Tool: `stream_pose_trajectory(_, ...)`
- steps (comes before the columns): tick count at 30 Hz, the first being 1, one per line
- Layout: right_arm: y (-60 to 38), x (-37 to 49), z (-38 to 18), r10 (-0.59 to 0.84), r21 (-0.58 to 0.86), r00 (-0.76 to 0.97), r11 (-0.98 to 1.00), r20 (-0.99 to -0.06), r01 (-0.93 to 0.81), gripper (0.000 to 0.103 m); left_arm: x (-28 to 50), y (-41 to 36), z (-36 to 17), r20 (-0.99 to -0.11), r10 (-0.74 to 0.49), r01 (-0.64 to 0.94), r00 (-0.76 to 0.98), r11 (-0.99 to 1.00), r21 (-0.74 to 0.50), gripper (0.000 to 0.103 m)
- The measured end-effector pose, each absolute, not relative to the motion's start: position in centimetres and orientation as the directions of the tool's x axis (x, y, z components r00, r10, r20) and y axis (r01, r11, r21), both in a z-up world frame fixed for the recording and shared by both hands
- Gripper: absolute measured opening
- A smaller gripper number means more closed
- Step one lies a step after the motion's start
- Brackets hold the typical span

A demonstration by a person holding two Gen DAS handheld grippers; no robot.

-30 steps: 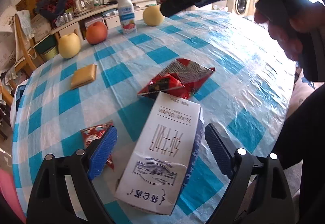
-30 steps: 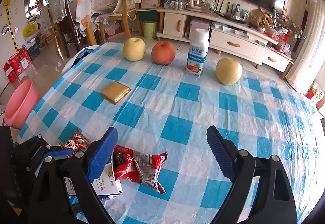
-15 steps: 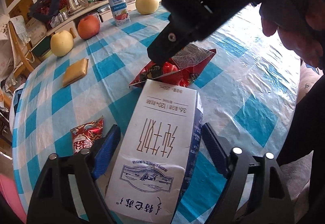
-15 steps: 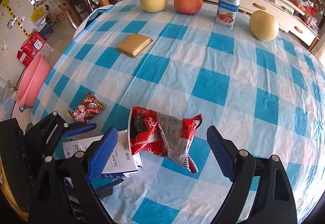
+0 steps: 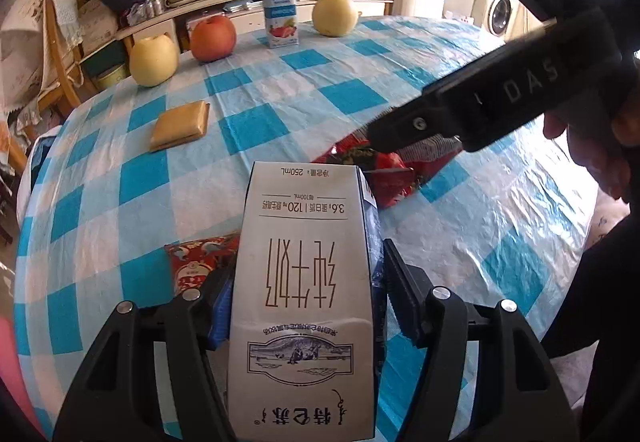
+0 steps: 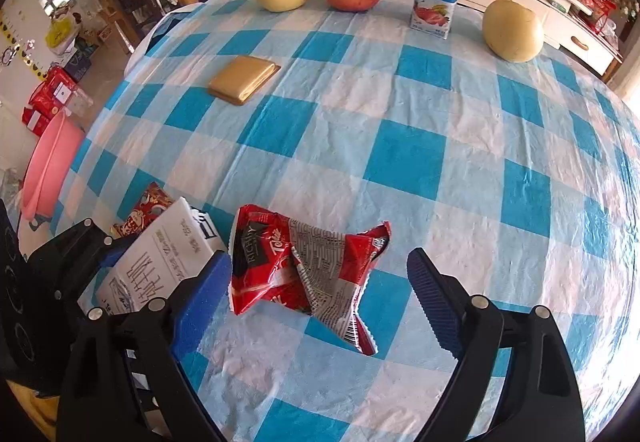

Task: Collect trash
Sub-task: 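Grasp the white paper milk carton with the left tool while the right tool grasps the red snack bag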

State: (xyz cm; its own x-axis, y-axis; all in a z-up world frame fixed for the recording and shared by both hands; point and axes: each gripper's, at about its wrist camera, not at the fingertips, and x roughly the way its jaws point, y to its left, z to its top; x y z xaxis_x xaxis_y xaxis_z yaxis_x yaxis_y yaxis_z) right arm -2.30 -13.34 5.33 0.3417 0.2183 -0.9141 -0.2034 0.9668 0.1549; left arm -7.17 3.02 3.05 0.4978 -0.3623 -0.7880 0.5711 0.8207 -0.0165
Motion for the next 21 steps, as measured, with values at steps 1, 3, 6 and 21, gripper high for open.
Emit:
stream_pose_trajectory(1,-13.5,-2.3,5.3,0.222,0.161,0.341,0.967,-0.914,-0.198,0.089,-6.8,3.5,3.2,-0.784,-0.367,0.553,0.501,0.832,-0.036,0.065)
stream_pose_trajectory(3,-13.7,-2.3,5.3,0.225,0.166,0.34,0.967,-0.913,-0.193,0.089,-6.4,4.1,3.6,-0.776,-0.371,0.526,0.51,0.849,-0.06,0.065)
stream_pose_trajectory(6,-13.3,-2.4,5.2,0.233,0.17,0.332,0.963,-0.914,-0.209,0.089,-6.1,5.0,4.4,-0.755,-0.382,0.499,0.532,0.862,-0.085,0.065)
stream_pose_trajectory(21,-9.9,-2.5,2.7,0.153,0.073,0.312,0.965,-0.938,-0.254,0.089,-4.7,9.0,8.1,-0.625,-0.392,0.372,0.676,0.913,-0.17,0.065)
